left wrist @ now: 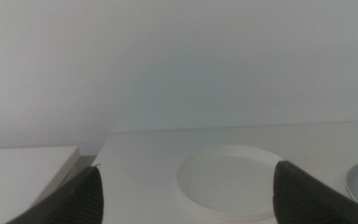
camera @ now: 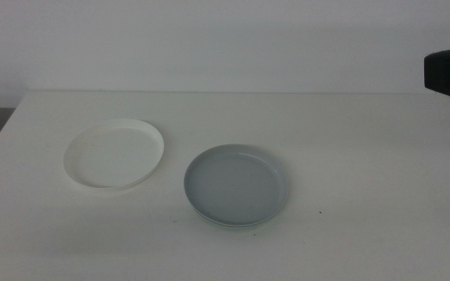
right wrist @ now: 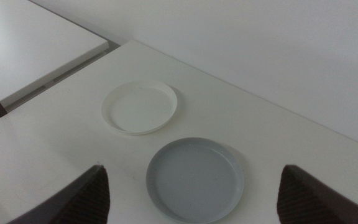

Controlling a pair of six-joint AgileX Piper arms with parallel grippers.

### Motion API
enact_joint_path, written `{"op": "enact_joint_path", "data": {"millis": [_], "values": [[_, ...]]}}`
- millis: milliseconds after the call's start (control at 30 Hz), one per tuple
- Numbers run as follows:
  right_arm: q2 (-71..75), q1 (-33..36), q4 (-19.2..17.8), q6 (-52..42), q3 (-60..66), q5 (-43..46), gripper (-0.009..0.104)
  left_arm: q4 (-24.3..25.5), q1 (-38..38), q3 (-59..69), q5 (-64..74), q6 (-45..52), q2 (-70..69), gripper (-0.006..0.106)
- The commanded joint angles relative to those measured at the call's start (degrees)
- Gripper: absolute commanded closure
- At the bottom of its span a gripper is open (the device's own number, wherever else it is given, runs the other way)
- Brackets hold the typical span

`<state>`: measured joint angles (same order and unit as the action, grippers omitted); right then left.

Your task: Stack the three bowls on top of each other.

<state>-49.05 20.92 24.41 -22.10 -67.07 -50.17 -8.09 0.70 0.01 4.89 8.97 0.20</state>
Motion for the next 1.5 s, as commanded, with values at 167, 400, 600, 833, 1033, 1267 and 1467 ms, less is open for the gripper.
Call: {"op": "enact_joint_path", "data": {"millis": [167, 400, 600, 833, 1033, 1267, 1467], "values": [[0.29, -0.38, 0.13, -0.41, 0.2, 0.43, 0.003, 0.49, 0.35, -7.51, 0.52, -2.51, 8.77, 0.007], [0.29, -0.38, 0.13, -0.41, 0.2, 0.43, 0.003, 0.6, 1.51, -43.26, 26.28, -2.34, 42.42, 0.007], [0.17, -0.38, 0.13, -0.41, 0.2, 0.55, 0.003, -1.62, 1.51, -64.29, 51.32, -3.04, 66.36, 0.007], [0.17, -0.38, 0.13, -0.41, 0.2, 0.55, 0.003, -1.26, 1.63, -72.34, 52.8, -3.51, 82.82, 0.007], [0.17, -0.38, 0.13, -0.41, 0.2, 0.55, 0.003, -3.99, 4.12, -72.34, 42.84, -1.06, 91.68, 0.007], [0.17, -0.38, 0.13, -0.41, 0.2, 0.55, 0.003, -5.89, 8.38, -82.62, 47.91, 1.72, 106.22, 0.007], [0.17, -0.38, 0.13, -0.41, 0.2, 0.55, 0.003, -7.24, 8.38, -89.0, 47.16, 3.19, 116.49, 0.007]]}}
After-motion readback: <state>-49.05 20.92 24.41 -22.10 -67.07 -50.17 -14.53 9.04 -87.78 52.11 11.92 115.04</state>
